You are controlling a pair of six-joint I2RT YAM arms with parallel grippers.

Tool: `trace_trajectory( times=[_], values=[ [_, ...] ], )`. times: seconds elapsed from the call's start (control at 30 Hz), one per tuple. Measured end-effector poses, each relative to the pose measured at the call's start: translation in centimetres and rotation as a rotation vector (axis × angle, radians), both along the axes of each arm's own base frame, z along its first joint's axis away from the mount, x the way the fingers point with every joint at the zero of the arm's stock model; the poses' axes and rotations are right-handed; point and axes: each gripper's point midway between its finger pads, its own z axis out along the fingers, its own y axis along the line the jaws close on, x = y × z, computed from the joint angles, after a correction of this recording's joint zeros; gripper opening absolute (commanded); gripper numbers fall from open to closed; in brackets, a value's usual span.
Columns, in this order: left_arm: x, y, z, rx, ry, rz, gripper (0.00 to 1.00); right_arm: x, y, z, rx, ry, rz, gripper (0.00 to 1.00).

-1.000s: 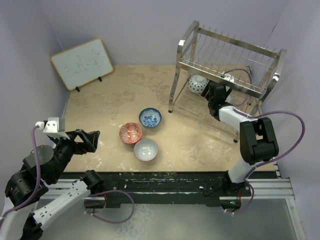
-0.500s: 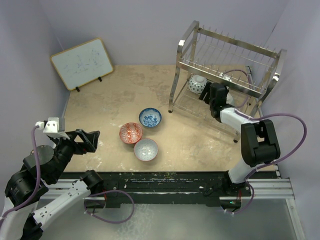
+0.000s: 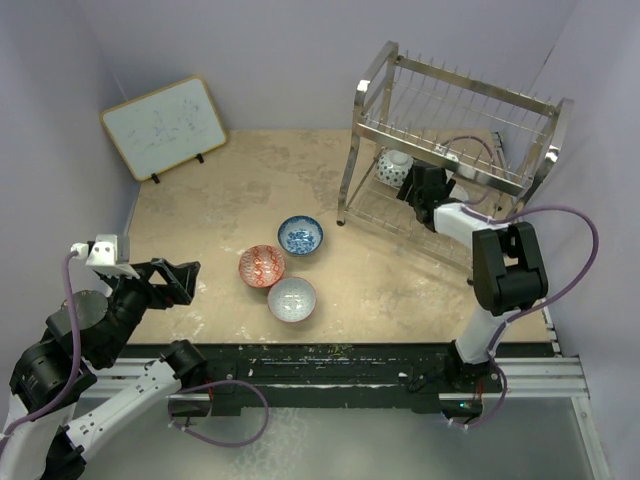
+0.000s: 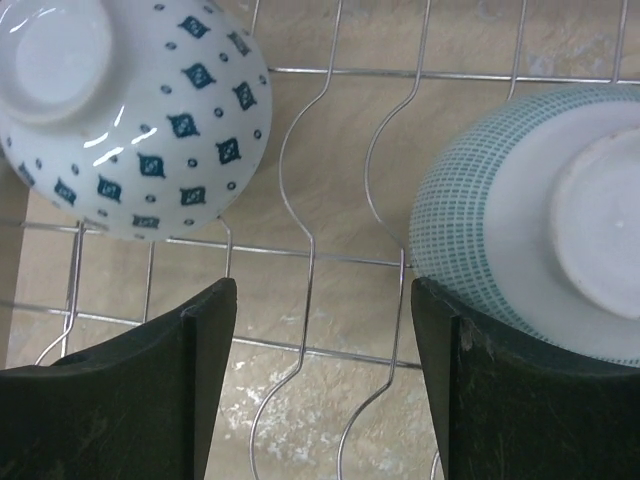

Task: Load the bowls into the dish rack

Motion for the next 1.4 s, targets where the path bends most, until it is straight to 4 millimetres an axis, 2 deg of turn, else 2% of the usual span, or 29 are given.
trace_trajectory(
  times=[0.27, 0.43, 0.63, 0.8, 1.0, 1.23, 1.4],
  values=[
    [0.0, 0.0, 0.0, 0.000, 0.000, -0.001, 0.99, 0.6, -2.1, 1.0, -0.040, 0.016, -0.100, 0.74],
    [0.0, 0.0, 0.0, 0.000, 0.000, 0.000, 0.99, 0.6, -4.6, 1.7, -0.068, 0.020, -0.182, 0.74],
    [0.2, -0.2, -0.1, 0.010, 0.010, 0.000, 0.99, 0.0, -7.4, 1.2, -0.108, 0.058, -0.262, 0.76],
    [0.5, -0.5, -0.4, 0.025, 0.026, 0.000, 0.99, 0.5, -7.9, 1.1, -0.113, 0.057, -0.275, 0.78],
    [0.7, -0.7, -0.6, 0.035, 0.037, 0.001, 0.99, 0.9, -8.3, 1.1, -0.131, 0.053, -0.243, 0.87],
    [0.8, -0.8, -0.6, 0.038, 0.040, 0.001, 0.99, 1.6, -7.6, 1.4, -0.143, 0.039, -0.147, 0.89],
    [0.8, -0.7, -0.6, 0.038, 0.040, 0.001, 0.99, 1.1, -5.9, 0.9, -0.108, 0.045, -0.036, 0.89]
  ],
)
